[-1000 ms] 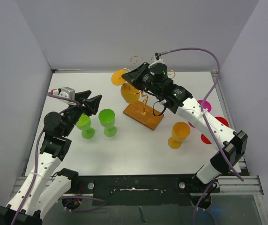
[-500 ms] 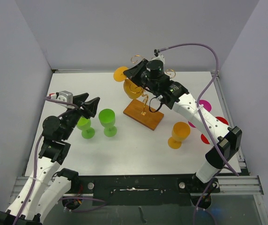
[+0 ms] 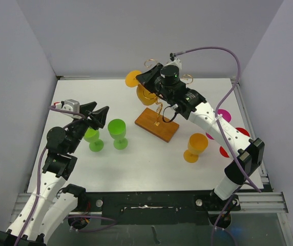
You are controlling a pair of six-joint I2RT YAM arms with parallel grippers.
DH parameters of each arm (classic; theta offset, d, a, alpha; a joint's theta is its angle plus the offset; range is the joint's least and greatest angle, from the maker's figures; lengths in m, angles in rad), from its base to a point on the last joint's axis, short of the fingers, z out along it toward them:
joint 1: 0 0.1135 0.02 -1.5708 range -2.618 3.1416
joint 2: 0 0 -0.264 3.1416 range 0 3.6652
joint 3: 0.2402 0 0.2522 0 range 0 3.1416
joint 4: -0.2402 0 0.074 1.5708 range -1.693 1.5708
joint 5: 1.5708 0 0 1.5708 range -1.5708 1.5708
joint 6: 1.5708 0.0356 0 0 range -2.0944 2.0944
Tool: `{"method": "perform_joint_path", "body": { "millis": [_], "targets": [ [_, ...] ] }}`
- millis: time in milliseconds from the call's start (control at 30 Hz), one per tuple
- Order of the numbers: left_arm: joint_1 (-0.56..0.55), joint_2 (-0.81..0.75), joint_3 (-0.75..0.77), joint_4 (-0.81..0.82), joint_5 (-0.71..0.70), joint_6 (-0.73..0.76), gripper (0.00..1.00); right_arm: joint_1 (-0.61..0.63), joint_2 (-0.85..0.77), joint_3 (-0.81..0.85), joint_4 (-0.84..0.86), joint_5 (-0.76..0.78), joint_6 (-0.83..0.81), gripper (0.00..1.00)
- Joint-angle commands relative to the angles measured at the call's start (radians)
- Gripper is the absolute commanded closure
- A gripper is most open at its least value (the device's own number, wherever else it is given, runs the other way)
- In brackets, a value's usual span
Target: Place the wine glass upside down on the wine glass rack
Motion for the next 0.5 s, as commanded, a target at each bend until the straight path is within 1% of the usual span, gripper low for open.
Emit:
{"method": "perform_joint_path", "body": {
  "millis": [0, 267, 333, 400, 433, 467],
  "targets": [
    [0.002, -0.006, 0.011, 0.040, -0.009, 0.002, 0.43, -0.017, -0.031, -0.027, 0.122, 0.048, 0.021, 1.00],
    [0.002, 0.018, 0.018, 0.059, -0.012, -0.060, 0.43, -0.018, -0.085, -0.121, 0.161, 0.100, 0.103, 1.00],
    [0.002, 0.032, 0.028, 0.072, -0.013, -0.112, 0.41, -0.018, -0.098, -0.141, 0.168, 0.106, 0.118, 1.00],
    [0.002, 0.054, 0.046, 0.083, -0.026, -0.198, 0.39, -0.018, -0.111, -0.157, 0.172, 0.112, 0.126, 1.00],
    [0.002, 0.074, 0.062, 0.081, -0.031, -0.273, 0.39, -0.017, -0.118, -0.168, 0.181, 0.114, 0.129, 1.00],
    [0.002, 0.085, 0.083, 0.079, -0.030, -0.306, 0.39, -0.017, -0.125, -0.178, 0.191, 0.114, 0.131, 1.00]
  ]
}}
